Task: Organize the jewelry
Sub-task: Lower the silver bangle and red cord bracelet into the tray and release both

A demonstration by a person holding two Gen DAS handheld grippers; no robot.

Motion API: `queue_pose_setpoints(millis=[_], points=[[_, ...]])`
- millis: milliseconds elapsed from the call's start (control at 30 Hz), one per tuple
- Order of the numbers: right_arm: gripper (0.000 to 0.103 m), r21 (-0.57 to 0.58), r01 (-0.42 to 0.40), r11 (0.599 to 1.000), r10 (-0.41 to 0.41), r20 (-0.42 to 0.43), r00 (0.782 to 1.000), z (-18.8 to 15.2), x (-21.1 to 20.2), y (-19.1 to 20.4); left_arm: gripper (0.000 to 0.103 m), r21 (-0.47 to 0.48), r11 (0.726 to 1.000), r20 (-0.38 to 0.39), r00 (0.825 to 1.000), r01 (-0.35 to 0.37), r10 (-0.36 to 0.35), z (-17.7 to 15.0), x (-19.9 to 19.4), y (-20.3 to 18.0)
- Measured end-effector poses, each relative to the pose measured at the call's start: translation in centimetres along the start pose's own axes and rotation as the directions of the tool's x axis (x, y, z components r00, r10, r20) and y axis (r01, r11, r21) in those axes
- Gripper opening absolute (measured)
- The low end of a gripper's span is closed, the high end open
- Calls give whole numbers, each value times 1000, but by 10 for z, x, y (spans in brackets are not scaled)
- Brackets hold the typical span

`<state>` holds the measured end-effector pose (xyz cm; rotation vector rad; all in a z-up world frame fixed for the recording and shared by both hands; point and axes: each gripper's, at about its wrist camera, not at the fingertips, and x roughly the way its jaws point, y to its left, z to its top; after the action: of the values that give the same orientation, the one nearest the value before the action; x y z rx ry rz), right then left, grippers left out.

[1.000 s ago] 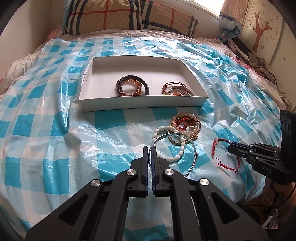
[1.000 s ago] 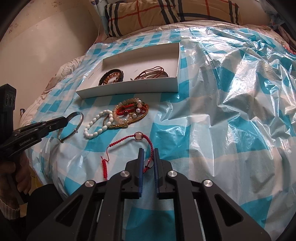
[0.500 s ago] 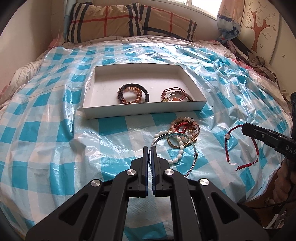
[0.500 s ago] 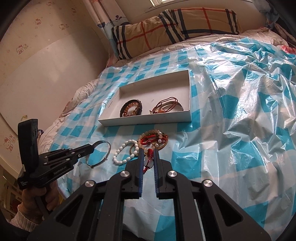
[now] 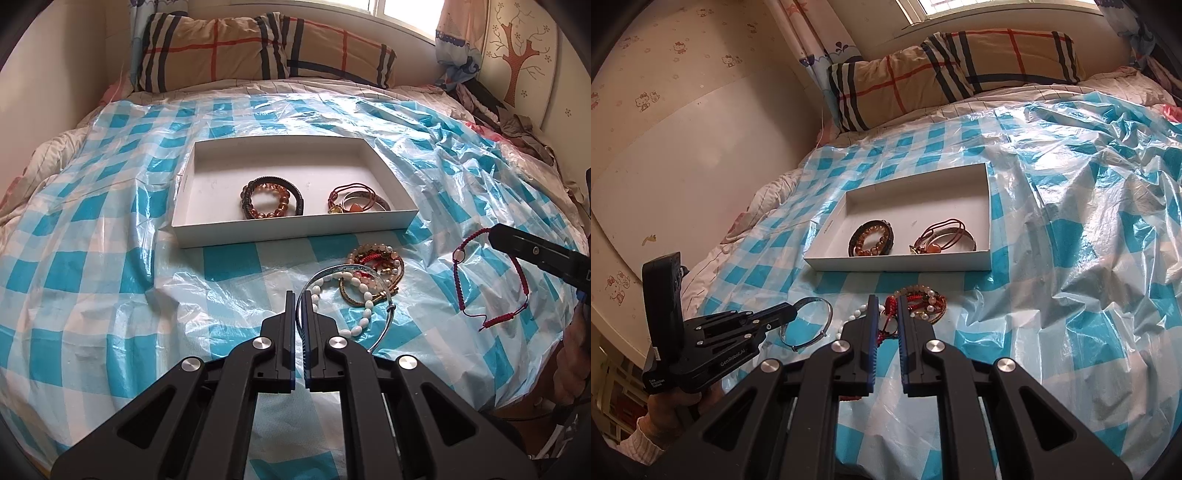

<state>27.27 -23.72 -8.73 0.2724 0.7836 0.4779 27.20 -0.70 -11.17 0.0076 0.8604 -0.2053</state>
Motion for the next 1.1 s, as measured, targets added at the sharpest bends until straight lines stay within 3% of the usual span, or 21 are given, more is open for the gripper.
queue_pose_setpoints(millis=[967, 1100], points=[[11, 0, -2, 1000, 2, 173, 985, 87, 81, -11, 3, -38, 999, 86, 995, -38, 41, 95, 72, 14], [11, 9, 30, 999, -32, 178, 984, 91, 99, -19, 3, -33, 998, 96, 994, -46, 49, 103, 81, 11]])
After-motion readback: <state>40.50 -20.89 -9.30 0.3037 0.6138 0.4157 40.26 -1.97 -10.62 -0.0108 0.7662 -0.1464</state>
